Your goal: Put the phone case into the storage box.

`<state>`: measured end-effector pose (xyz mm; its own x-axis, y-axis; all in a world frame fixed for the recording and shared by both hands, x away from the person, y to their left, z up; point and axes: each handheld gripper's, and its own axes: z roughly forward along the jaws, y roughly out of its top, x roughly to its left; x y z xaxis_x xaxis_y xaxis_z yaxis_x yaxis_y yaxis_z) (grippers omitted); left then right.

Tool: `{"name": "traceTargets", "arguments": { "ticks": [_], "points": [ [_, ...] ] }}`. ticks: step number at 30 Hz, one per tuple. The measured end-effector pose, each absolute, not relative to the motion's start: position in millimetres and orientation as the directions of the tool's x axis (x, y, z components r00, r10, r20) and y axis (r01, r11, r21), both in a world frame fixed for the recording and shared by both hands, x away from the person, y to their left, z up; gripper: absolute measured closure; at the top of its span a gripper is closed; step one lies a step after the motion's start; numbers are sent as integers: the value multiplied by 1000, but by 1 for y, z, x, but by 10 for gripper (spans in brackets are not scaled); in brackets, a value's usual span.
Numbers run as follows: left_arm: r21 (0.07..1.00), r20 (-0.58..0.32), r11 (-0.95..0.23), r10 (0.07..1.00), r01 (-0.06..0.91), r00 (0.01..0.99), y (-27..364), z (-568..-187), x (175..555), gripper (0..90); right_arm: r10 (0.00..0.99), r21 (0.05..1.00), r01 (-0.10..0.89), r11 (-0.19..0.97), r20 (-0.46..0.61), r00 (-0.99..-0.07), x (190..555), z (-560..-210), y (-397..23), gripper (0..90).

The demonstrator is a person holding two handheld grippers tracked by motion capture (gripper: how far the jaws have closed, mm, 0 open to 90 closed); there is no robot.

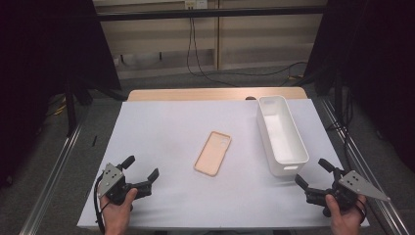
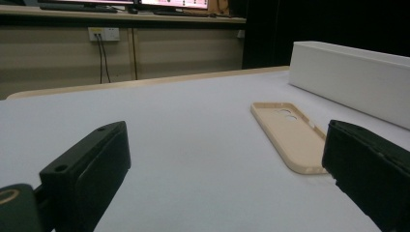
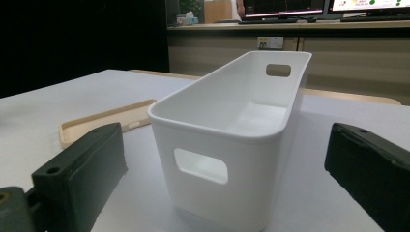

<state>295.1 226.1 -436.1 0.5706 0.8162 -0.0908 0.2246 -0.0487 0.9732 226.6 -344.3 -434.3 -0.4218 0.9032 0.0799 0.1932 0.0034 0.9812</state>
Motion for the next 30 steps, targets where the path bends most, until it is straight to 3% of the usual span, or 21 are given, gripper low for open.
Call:
{"name": "traceTargets", "arguments": {
  "ticks": [30],
  "points": [
    [954,-152,-75,716,291,681,197,-433,305,41,903,980,198,4,82,-422,224,-434,-344,6]
  ]
}}
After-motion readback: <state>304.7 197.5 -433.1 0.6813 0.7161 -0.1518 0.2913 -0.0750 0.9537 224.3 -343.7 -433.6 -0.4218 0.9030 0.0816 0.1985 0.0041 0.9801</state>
